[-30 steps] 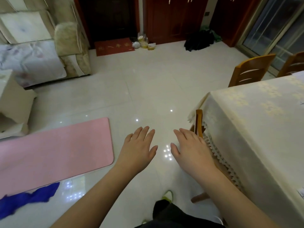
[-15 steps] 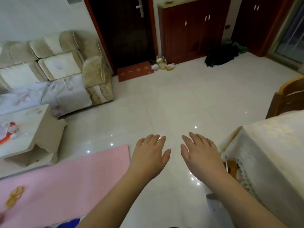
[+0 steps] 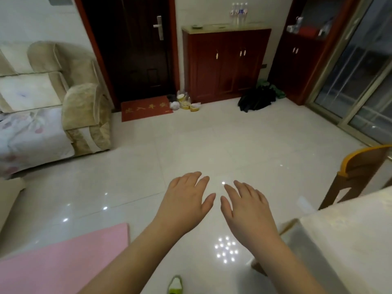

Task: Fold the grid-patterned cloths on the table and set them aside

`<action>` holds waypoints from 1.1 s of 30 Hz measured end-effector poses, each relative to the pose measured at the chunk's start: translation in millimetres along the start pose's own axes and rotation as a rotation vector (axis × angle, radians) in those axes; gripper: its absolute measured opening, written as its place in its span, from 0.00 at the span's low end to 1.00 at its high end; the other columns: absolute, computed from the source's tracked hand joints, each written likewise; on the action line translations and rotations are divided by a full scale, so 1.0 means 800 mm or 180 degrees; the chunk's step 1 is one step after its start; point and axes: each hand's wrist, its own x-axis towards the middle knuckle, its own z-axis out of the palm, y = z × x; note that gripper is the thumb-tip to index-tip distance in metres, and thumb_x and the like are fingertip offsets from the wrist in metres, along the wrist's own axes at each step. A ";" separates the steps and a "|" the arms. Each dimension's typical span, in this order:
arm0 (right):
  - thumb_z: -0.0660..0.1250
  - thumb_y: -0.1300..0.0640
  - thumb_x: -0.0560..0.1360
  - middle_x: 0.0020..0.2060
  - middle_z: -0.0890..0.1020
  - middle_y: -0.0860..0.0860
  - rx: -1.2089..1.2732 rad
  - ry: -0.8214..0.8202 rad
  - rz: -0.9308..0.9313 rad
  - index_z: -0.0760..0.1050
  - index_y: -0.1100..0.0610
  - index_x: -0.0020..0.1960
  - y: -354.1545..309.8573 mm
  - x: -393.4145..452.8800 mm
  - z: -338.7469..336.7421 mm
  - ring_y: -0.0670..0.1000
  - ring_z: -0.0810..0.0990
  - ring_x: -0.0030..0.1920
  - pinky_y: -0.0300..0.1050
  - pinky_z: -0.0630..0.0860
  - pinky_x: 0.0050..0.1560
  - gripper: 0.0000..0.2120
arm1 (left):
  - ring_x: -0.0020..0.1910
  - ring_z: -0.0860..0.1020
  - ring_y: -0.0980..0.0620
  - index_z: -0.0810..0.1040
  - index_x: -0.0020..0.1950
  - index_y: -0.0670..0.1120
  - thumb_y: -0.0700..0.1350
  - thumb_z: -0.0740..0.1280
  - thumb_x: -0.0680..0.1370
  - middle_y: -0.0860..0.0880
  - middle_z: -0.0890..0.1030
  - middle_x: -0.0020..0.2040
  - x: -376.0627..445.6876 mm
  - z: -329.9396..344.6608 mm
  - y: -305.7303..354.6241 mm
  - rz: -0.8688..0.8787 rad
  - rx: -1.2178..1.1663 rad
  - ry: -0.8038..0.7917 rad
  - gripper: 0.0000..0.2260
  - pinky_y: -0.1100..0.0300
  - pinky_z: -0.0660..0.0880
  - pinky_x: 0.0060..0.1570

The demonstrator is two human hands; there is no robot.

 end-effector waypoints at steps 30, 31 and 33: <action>0.47 0.44 0.83 0.75 0.65 0.50 0.0207 0.0265 0.1280 0.62 0.50 0.76 0.215 0.409 -0.064 0.51 0.60 0.75 0.48 0.55 0.74 0.24 | 0.74 0.64 0.51 0.66 0.75 0.51 0.60 0.54 0.81 0.51 0.67 0.75 0.541 0.043 0.043 0.1423 0.0136 -0.0419 0.24 0.54 0.59 0.70; 0.47 0.44 0.83 0.75 0.65 0.50 0.0199 0.0236 0.1302 0.62 0.50 0.76 0.225 0.418 -0.067 0.51 0.60 0.75 0.48 0.55 0.73 0.24 | 0.74 0.64 0.52 0.66 0.75 0.52 0.60 0.54 0.81 0.51 0.67 0.75 0.555 0.045 0.049 0.1457 0.0132 -0.0434 0.24 0.54 0.59 0.70; 0.48 0.45 0.83 0.75 0.64 0.50 0.0268 0.0181 0.1385 0.61 0.50 0.76 0.243 0.437 -0.071 0.51 0.60 0.75 0.48 0.56 0.73 0.24 | 0.73 0.64 0.52 0.66 0.75 0.52 0.60 0.54 0.81 0.51 0.67 0.74 0.585 0.049 0.057 0.1501 0.0115 -0.0489 0.24 0.54 0.60 0.70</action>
